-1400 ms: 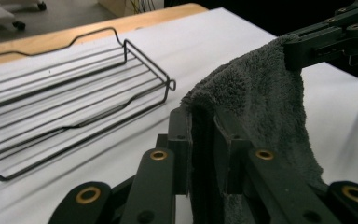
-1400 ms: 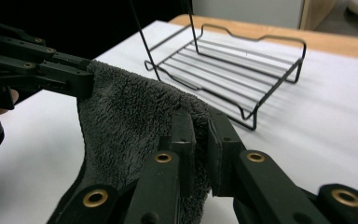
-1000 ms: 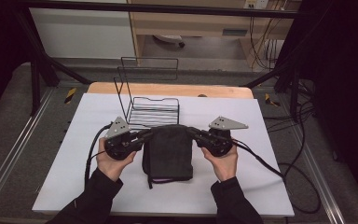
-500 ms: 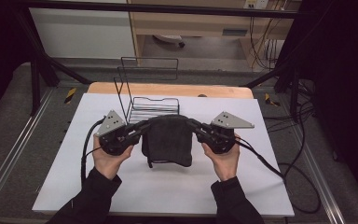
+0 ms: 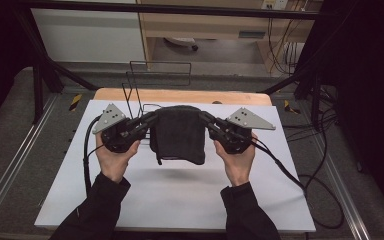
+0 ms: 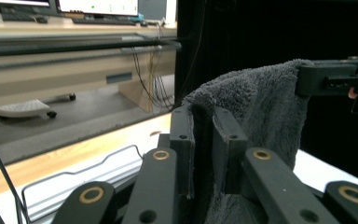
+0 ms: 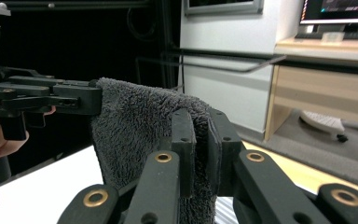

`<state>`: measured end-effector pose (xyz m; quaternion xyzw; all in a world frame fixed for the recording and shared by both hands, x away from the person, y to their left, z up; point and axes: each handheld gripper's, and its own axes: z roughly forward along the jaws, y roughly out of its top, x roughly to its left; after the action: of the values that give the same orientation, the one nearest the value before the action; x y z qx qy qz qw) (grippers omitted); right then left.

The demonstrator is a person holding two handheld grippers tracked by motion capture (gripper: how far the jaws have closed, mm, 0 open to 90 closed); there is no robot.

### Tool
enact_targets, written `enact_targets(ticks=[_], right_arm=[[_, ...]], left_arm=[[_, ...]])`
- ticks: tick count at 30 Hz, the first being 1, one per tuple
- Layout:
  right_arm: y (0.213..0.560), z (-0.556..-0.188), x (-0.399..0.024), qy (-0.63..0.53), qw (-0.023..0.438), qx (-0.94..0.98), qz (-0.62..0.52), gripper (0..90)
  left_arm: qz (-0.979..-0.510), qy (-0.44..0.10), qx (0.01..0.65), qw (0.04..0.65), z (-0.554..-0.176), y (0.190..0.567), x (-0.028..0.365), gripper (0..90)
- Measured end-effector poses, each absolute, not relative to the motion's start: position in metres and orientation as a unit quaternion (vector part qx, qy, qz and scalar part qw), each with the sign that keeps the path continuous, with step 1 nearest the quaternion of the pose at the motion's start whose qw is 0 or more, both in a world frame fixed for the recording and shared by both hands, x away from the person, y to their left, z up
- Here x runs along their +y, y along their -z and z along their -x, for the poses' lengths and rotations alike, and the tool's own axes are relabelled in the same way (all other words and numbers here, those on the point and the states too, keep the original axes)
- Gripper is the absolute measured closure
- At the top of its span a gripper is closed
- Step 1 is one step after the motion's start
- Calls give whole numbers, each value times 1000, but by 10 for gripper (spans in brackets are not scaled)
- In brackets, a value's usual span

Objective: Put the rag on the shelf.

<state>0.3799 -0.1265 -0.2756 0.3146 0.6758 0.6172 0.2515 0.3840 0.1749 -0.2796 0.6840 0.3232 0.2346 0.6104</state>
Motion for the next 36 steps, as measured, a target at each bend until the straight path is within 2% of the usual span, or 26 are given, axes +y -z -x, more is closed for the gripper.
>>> enact_targets(ticks=[17,36], right_arm=[[235,-391,-114,-643,299,640,-296,833],[190,-402,-92,-660,323,623,-269,835]], left_arm=[[-645,-280,307,641,-391,243,176,800],[-601,-310,306,670,-398,205,194,802]])
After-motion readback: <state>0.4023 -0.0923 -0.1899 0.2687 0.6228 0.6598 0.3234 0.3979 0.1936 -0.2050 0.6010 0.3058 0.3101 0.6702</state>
